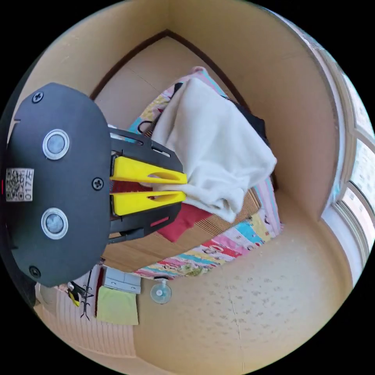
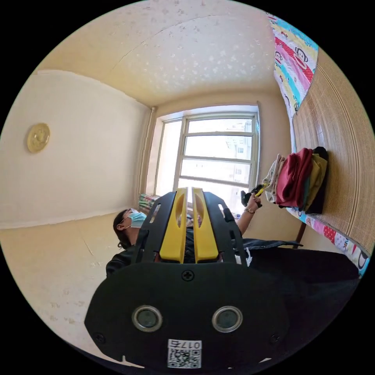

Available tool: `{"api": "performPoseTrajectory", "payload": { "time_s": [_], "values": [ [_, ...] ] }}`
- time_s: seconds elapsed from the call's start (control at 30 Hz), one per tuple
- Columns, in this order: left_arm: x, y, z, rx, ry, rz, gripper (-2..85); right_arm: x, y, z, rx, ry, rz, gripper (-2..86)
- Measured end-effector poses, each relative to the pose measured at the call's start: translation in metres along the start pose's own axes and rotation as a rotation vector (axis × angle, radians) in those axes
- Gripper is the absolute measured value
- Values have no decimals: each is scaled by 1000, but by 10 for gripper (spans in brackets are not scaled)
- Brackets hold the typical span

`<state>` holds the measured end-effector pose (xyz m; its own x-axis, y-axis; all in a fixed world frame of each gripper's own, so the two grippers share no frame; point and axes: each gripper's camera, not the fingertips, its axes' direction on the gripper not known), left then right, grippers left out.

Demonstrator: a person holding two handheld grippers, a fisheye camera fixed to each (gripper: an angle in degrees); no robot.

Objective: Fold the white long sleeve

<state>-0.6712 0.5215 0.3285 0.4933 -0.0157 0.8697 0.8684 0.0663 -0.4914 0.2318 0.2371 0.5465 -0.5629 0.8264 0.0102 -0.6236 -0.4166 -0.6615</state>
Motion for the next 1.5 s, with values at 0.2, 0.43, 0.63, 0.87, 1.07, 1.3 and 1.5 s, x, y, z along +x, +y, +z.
{"api": "performPoseTrajectory", "payload": {
  "time_s": [0.2,0.43,0.63,0.87,1.07,1.3,1.5],
  "values": [
    [157,-8,-80,183,384,381,18,-23,-5,18,35,288,-97,54],
    [291,80,-179,252,1206,1015,12,-51,-34,97,-37,340,-364,75],
    [341,106,-155,108,1369,1027,9,-98,-19,148,15,402,-733,121],
    [434,159,-68,-182,1519,995,6,-79,7,240,-327,598,-884,148],
    [480,173,-5,-333,1746,831,4,-52,17,252,-345,474,-884,156],
    [499,162,33,-309,2007,671,2,-14,31,257,-347,619,-833,175],
    [534,167,34,-263,1864,783,1,37,35,277,-351,584,-777,173]
  ]
}}
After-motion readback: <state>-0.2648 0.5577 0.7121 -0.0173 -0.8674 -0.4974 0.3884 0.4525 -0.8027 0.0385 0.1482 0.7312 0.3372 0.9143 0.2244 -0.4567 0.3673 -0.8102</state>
